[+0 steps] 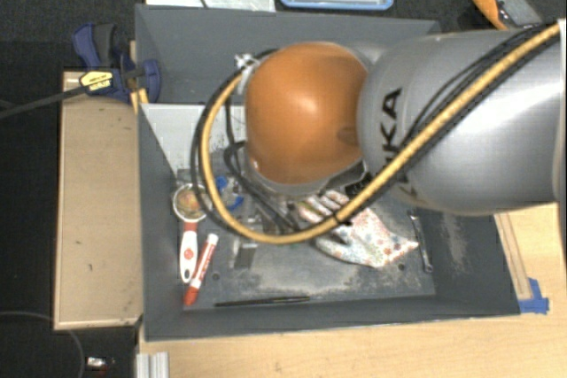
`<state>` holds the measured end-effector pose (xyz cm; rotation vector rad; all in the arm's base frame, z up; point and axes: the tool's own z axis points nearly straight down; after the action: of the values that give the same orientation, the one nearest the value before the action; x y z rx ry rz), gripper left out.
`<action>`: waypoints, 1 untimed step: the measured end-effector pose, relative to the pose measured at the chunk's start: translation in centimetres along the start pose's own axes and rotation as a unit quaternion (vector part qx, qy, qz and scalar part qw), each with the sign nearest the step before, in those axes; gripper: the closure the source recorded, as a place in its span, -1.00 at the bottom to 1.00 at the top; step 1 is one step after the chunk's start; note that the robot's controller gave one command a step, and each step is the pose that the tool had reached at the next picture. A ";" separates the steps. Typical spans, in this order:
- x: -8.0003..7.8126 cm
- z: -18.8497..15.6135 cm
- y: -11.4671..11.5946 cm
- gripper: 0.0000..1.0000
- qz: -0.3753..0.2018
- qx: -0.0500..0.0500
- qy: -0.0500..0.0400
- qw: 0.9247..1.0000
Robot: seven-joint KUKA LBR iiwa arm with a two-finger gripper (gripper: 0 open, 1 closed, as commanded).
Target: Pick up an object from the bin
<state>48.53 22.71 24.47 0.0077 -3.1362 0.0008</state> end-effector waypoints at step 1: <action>-0.2 -0.4 -0.1 -1.00 0.003 -0.001 -0.004 1.000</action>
Offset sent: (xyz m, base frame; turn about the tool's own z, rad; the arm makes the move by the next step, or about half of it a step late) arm 0.0579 0.0226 -0.1747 -0.4543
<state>48.74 22.56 24.88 -0.0027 -3.1438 -0.0024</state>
